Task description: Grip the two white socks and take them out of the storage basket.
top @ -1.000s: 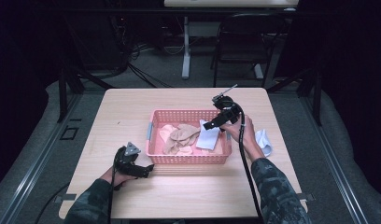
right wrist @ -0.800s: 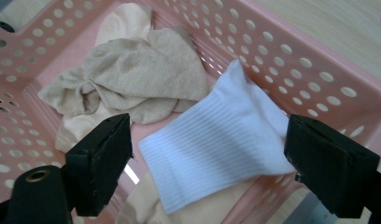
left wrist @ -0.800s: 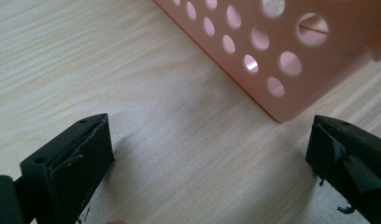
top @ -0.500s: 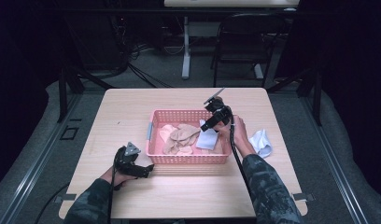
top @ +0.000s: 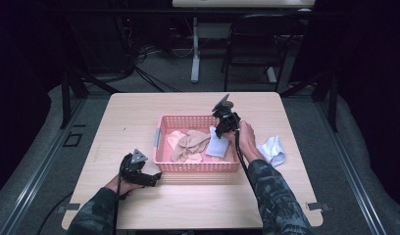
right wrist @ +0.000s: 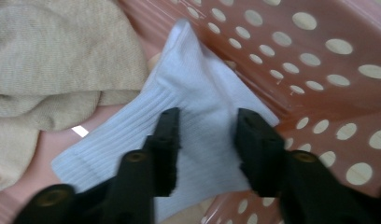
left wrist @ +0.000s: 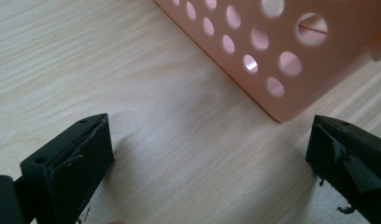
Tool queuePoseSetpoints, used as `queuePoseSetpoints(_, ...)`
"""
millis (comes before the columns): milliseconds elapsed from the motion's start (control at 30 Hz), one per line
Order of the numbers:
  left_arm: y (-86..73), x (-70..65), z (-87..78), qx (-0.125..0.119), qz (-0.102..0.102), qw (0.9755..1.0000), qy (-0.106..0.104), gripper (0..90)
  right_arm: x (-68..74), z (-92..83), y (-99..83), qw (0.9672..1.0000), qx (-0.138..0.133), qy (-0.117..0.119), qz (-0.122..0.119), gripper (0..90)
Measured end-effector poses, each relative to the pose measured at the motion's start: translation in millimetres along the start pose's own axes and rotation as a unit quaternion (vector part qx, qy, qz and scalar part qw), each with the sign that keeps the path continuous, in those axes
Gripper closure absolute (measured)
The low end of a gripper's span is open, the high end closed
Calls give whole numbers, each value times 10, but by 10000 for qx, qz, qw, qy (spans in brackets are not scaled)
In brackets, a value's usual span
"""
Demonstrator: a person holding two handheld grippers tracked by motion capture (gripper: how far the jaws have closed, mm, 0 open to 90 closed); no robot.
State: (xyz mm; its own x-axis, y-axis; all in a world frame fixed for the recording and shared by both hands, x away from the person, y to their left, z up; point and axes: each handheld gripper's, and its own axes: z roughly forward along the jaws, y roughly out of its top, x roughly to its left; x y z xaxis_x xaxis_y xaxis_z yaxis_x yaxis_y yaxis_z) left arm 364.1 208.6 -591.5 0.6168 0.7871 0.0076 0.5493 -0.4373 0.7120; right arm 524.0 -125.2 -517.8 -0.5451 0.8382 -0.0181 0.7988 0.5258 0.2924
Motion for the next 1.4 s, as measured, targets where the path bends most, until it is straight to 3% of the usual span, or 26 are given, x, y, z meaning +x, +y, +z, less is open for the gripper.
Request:
queuePoseSetpoints(100, 0, 0, 0, -2, -2, 10000, 0, 5, -6, -14, -5, 10000, 68, 1, 4, 829)
queuePoseSetpoints(133, 0, 0, 0, -2, -2, 10000, 0, 5, -6, -14, -5, 10000, 68, 1, 4, 829)
queuePoseSetpoints(167, 0, 0, 0, 0, 3, 10000, -3, 4, -23, -36, -19, 9999, -4, 68, 109, 884)
queuePoseSetpoints(300, 0, 0, 0, 1, 2, 10000, -4, 5, -35, -103, -71, 9990, -228, 225, 314, 896)
queuePoseSetpoints(400, 0, 0, 0, 1, 5, 10000, -3, 5, -40, -173, -92, 9987, -269, 292, 325, 898)
queuePoseSetpoints(533, 0, 0, 0, 1, 6, 10000, -5, 5, -15, -369, -148, 9964, -617, 470, 351, 900)
queuePoseSetpoints(867, 0, 0, 0, 0, 4, 10000, -4, 5, 72, -794, -239, 9942, -971, 444, 113, 900)
queuePoseSetpoints(933, 0, 0, 0, 1, 5, 10000, -5, 5, 83, -821, -251, 9931, -1119, 321, 145, 900)
queuePoseSetpoints(967, 0, 0, 0, 2, 6, 10000, -4, 5, 69, -921, -265, 9933, -1068, 442, 81, 900)
queuePoseSetpoints(1400, 1, 0, 0, 3, 7, 10000, -5, 5, 166, -1332, -316, 9871, -1485, 583, -107, 900)
